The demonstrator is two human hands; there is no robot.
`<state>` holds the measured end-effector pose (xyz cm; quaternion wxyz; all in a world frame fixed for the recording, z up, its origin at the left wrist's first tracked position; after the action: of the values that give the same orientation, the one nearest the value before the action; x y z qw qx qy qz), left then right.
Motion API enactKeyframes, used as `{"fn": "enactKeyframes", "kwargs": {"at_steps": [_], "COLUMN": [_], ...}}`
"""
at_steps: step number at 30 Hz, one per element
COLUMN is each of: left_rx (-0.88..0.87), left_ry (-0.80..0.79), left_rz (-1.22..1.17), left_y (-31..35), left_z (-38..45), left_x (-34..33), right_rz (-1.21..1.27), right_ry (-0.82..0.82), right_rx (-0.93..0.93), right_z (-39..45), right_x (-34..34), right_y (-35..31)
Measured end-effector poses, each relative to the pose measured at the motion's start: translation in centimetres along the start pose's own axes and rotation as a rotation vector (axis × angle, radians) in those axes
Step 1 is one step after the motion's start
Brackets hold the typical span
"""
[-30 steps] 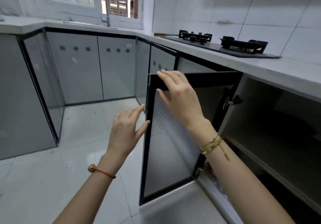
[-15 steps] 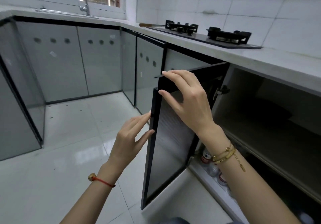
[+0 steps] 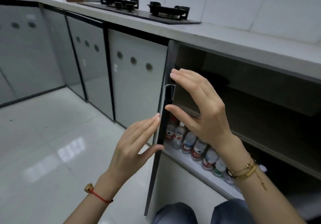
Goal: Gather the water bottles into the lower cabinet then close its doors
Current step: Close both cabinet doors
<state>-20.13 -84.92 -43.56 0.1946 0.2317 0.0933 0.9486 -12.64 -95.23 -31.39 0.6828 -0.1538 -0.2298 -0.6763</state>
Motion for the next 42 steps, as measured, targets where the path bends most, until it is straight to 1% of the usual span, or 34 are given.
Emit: {"fn": "enactKeyframes", "kwargs": {"at_steps": [6, 10, 13, 17, 20, 23, 29, 34, 38, 42], "left_rx": [-0.042, -0.071, -0.061, -0.05, -0.034, -0.021, 0.008, 0.027, 0.026, 0.022], "left_ry": [-0.013, -0.049, -0.095, -0.195, -0.254, -0.271, -0.309, -0.318, -0.308, -0.321], "left_rz": [-0.064, -0.035, -0.016, 0.012, 0.051, 0.085, 0.149, 0.179, 0.197, 0.19], "left_y": [3.2, 5.2, 6.0, 6.7, 7.1, 7.4, 7.2, 7.0, 7.0, 7.1], "left_z": [1.1, 2.3, 3.3, 4.8, 6.0, 7.0, 8.5, 9.6, 10.0, 10.1], "left_x": [-5.6, -9.9, -13.9, -19.8, -23.5, -26.1, -29.7, -31.5, -32.1, -32.2], "right_rz": [-0.191, -0.361, -0.465, -0.562, -0.634, -0.756, -0.985, -1.133, -1.14, -1.065], "right_ry": [-0.002, 0.002, -0.009, -0.026, -0.041, -0.066, -0.117, -0.15, -0.15, -0.152], "right_rx": [-0.065, -0.153, -0.24, -0.336, -0.373, -0.388, -0.394, -0.345, -0.35, -0.353], "right_z": [-3.7, -6.2, -7.9, -10.0, -11.2, -12.0, -12.9, -13.1, -13.6, -13.7], "right_x": [5.2, 8.8, 11.1, 13.6, 14.9, 15.6, 16.0, 15.3, 15.1, 15.4], "right_y": [1.3, 2.9, 5.3, 9.6, 12.8, 15.4, 18.9, 20.4, 20.9, 20.4]}}
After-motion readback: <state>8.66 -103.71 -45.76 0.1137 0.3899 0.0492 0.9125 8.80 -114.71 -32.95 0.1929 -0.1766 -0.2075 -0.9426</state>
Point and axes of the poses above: each hand's wrist, its own z-axis towards the middle knuckle, its own x-axis out of the back of the hand, y = z × x, the point moved 9 cm from there along z, towards the middle knuckle, and after that the axes turned 6 degrees about x, right-handed, at the moved point
